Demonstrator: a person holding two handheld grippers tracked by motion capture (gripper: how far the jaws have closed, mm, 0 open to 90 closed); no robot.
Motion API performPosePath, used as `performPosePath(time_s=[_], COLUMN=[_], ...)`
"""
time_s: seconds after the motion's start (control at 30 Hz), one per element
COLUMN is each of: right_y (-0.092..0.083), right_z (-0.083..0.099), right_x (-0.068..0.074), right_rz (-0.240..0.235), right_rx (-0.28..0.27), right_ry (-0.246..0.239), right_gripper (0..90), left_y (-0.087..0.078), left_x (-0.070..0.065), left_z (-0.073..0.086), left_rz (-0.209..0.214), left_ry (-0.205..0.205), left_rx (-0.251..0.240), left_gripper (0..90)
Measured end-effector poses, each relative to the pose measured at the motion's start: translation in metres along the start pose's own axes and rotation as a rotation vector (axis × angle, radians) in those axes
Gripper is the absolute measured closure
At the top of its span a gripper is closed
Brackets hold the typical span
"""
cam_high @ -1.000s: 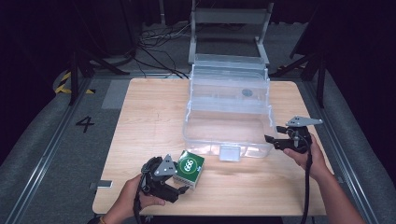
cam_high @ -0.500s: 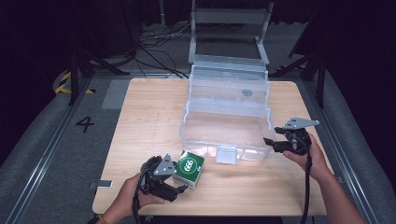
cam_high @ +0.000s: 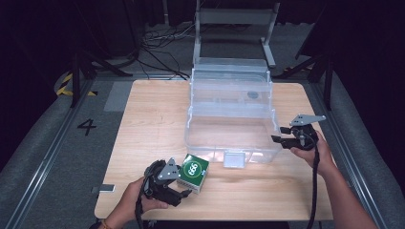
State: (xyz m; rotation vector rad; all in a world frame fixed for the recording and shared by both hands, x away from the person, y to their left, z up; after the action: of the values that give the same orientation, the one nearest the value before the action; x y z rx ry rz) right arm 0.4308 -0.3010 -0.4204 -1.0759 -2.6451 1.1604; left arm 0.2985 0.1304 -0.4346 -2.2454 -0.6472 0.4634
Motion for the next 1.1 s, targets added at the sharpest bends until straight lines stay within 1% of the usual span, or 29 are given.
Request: performPosePath(time_s=[0.03,0.1,0.2,0.3,0.33,0.37,0.4,0.47,0.53,0.6,0.63,0.67,0.7,0.73,0.8,0.83,0.9,0.97,1.0,1.07,1.1], right_y=[0.001,0.004,0.008,0.01,0.009,0.008,0.006,0.003,0.002,0.0,-0.002,-0.003,-0.006,-0.011,-0.025,-0.034,-0.05,-0.061,-0.067,-0.076,-0.078], right_z=[-0.001,-0.003,-0.007,-0.008,-0.008,-0.009,-0.009,-0.011,-0.012,-0.013,-0.013,-0.012,-0.012,-0.012,-0.012,-0.011,-0.008,-0.002,0.002,0.011,0.014], right_x=[-0.001,-0.001,0.004,0.009,0.012,0.014,0.018,0.025,0.032,0.037,0.038,0.038,0.039,0.039,0.043,0.046,0.049,0.052,0.056,0.069,0.074], right_rz=[-0.007,-0.002,0.039,0.051,0.053,0.054,0.052,0.053,0.066,0.067,0.058,0.051,0.054,0.075,0.086,0.096,0.107,0.117,0.117,0.102,0.078], right_rx=[0.001,0.0,0.007,0.005,0.005,0.006,0.01,0.019,0.025,0.029,0.021,0.014,0.004,-0.004,-0.04,-0.07,-0.102,-0.121,-0.131,-0.152,-0.158], right_ry=[-0.006,-0.01,-0.007,0.025,0.029,0.026,0.018,0.025,0.021,0.017,0.021,0.027,0.029,0.026,0.004,-0.006,-0.007,-0.001,0.001,-0.008,-0.017], right_gripper=[51.9,54.1,56.1,56.0,55.8,55.3,55.1,55.1,53.4,49.3,47.6,42.8,37.2,35.1,35.0,33.9,34.8,36.0,37.0,39.6,40.4], left_y=[0.0,0.0,0.0,-0.001,-0.002,-0.003,-0.003,-0.005,-0.007,-0.008,-0.008,-0.009,-0.01,-0.011,-0.012,-0.013,-0.012,-0.012,-0.012,-0.011,-0.011], left_x=[0.0,-0.001,-0.003,-0.003,-0.004,-0.004,-0.003,0.001,0.005,0.009,0.01,0.011,0.01,0.01,0.007,0.006,0.003,0.001,0.002,0.003,0.003], left_z=[0.0,0.001,0.002,0.003,0.003,0.004,0.005,0.007,0.01,0.012,0.013,0.015,0.015,0.016,0.016,0.015,0.014,0.013,0.013,0.012,0.012], left_rz=[0.002,0.009,0.002,0.002,0.003,-0.003,-0.018,-0.044,-0.051,-0.066,-0.064,-0.053,-0.042,-0.038,-0.025,-0.024,-0.018,-0.023,-0.019,-0.011,-0.009], left_ry=[-0.005,-0.002,0.007,0.006,0.007,0.015,0.014,0.006,-0.011,-0.021,-0.025,-0.026,-0.031,-0.028,-0.031,-0.027,-0.026,-0.029,-0.03,-0.046,-0.055], left_rx=[-0.002,0.003,0.01,0.013,0.015,0.015,0.02,0.03,0.028,0.033,0.033,0.037,0.034,0.039,0.03,0.035,0.039,0.04,0.039,0.047,0.048], left_gripper=[15.7,15.9,15.8,16.0,15.9,16.0,16.8,17.7,18.6,19.2,19.2,19.2,19.2,19.0,17.4,17.2,15.5,15.3,15.4,16.1,16.1])
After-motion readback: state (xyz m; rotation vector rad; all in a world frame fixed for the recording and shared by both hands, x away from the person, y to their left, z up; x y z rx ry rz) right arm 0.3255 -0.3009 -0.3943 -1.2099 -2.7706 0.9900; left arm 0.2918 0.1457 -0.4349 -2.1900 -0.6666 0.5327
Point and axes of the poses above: each handheld gripper's, and its own axes: y roughly forward along the jaws, z roughly out of its underside, x roughly to its left, the point moved 2 cm from there along y, roughly forward along the jaws, and after that the axes turned 12 degrees about -y, right-handed, at the moved point
